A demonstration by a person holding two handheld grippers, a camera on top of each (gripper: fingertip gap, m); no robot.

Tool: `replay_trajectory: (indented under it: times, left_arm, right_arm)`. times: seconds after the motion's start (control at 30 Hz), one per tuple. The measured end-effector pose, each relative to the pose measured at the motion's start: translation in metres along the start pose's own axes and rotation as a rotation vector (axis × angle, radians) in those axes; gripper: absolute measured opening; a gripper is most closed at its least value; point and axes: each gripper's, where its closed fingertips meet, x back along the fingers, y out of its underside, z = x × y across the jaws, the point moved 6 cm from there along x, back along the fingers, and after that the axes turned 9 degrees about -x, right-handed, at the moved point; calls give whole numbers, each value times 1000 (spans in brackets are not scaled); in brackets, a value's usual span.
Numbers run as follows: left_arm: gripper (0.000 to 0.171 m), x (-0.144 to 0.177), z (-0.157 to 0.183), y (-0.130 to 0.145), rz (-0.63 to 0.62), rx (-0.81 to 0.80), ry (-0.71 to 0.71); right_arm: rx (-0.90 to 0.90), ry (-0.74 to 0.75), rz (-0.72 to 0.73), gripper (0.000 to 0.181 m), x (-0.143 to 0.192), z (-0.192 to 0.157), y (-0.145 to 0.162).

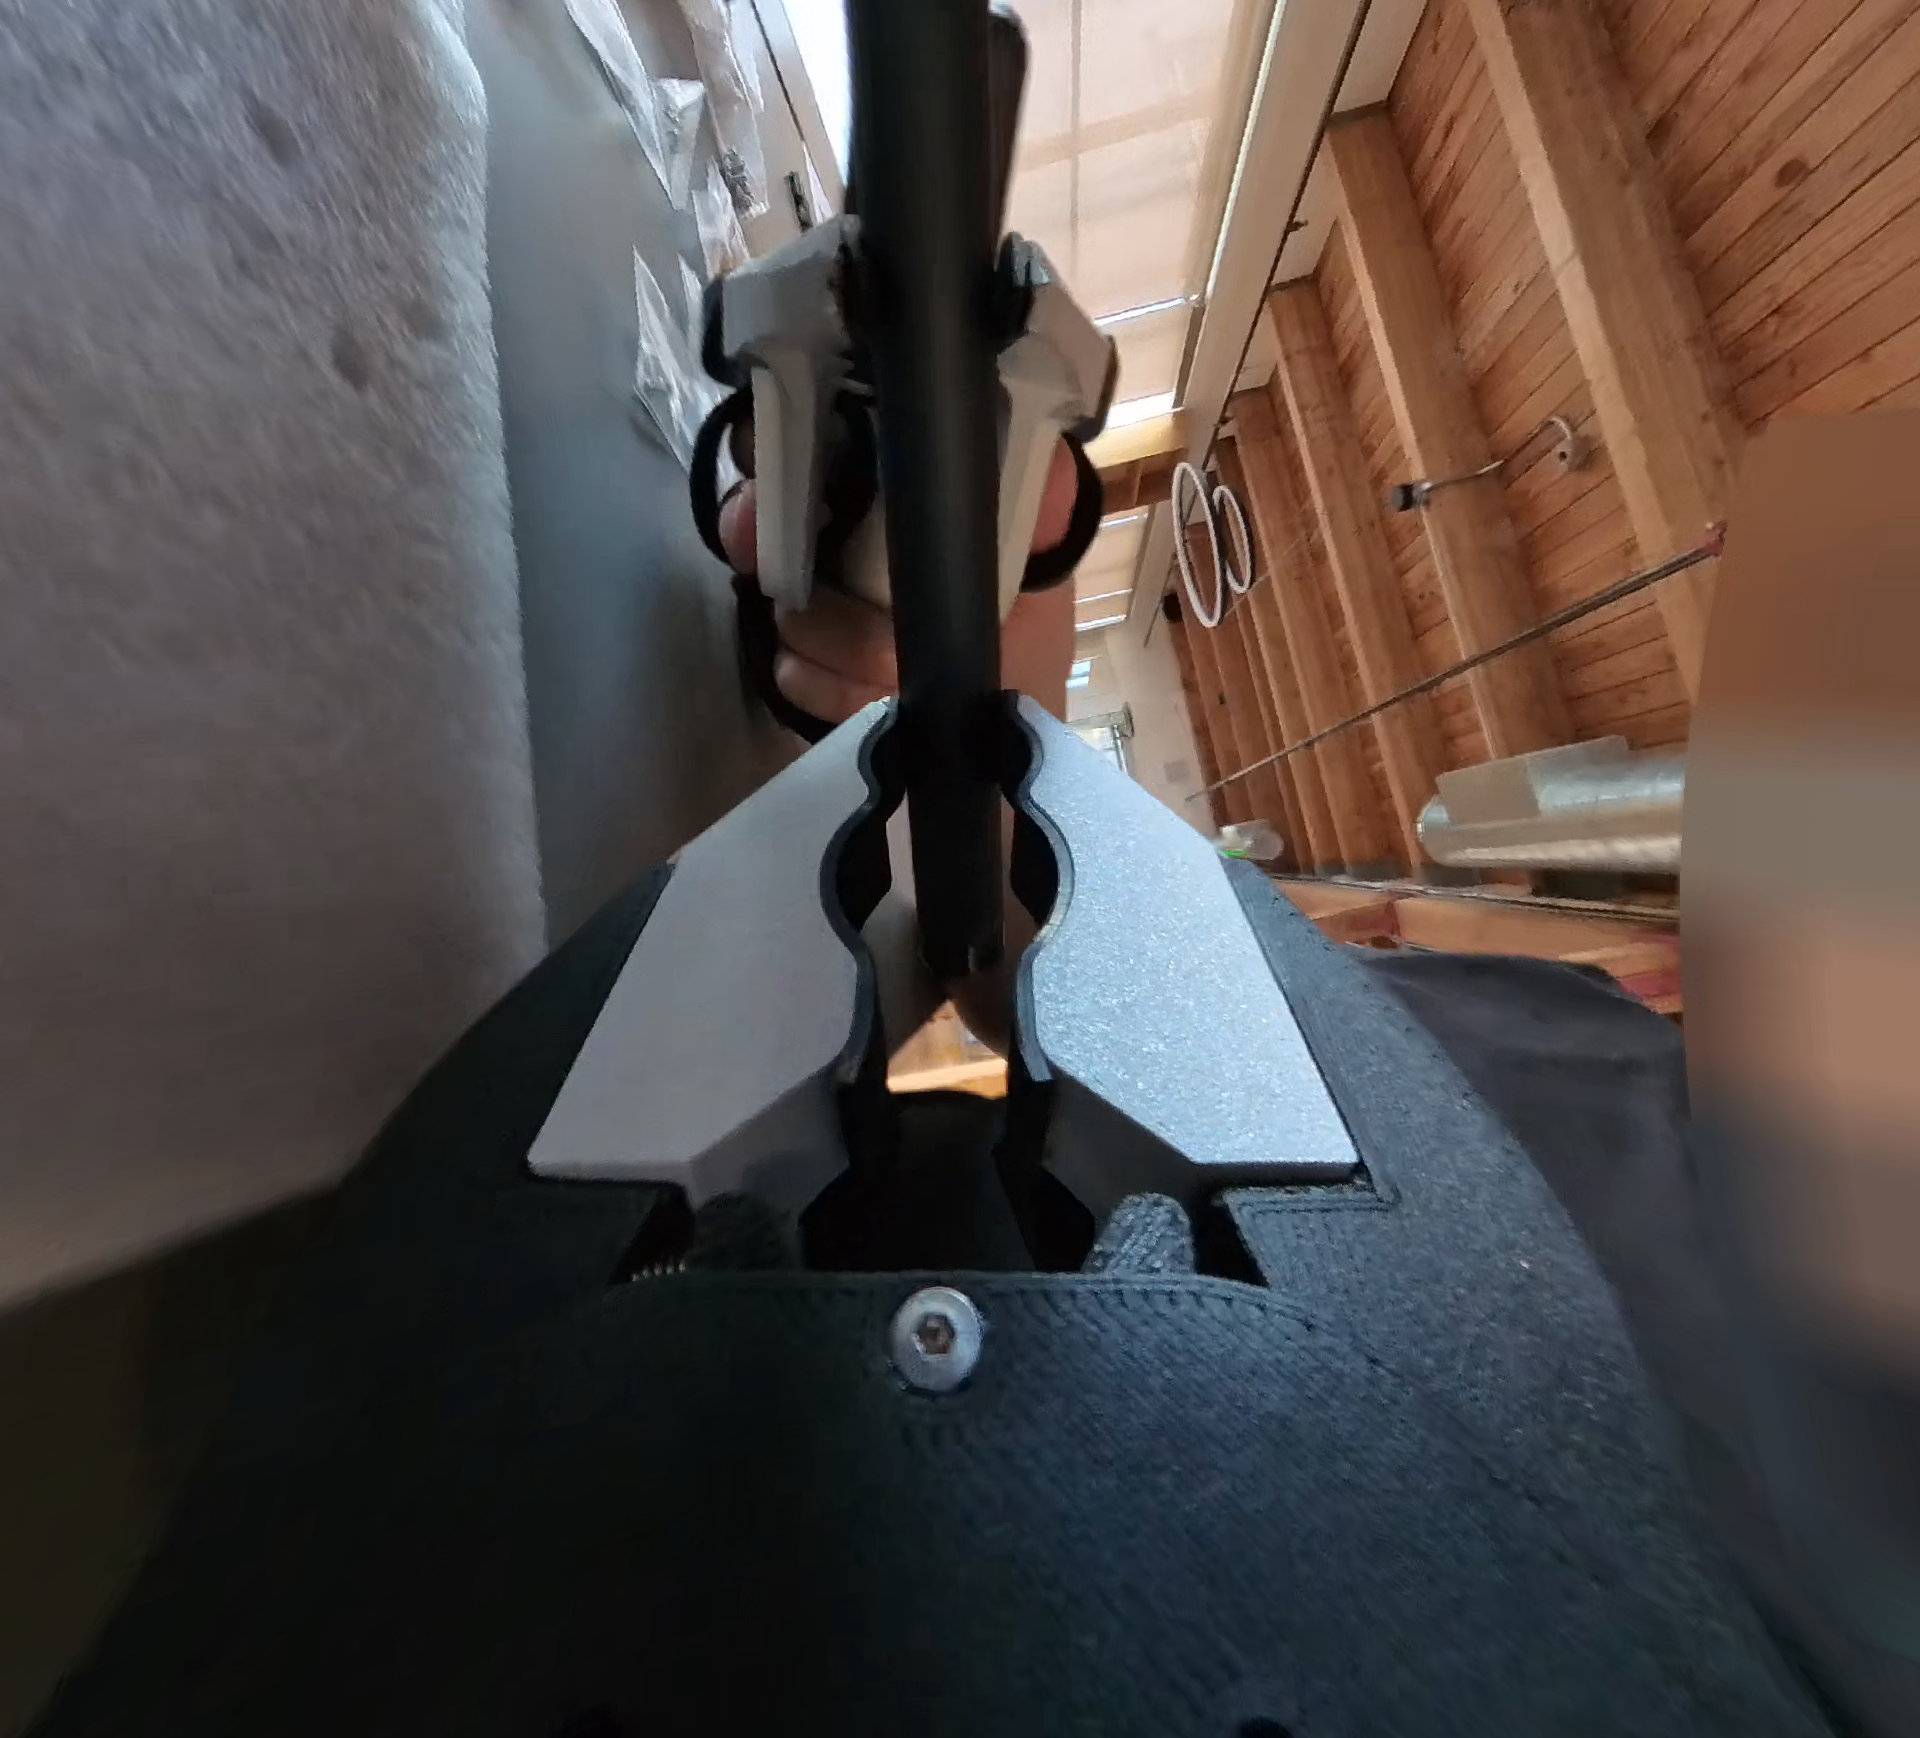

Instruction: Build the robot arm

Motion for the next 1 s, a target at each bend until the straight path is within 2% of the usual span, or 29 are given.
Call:
replay_trajectory:
  times: [0.27, 1.0]
  left_arm:
    - [16, 5, -8, -14, 42, -46, -17]
    - [16, 4, -9, -13, 43, -50, -22]
  right_arm:
    - [8, -2, 98, 16, 0, 2, -12]
    - [39, 17, 72, 16, -5, 3, -11]
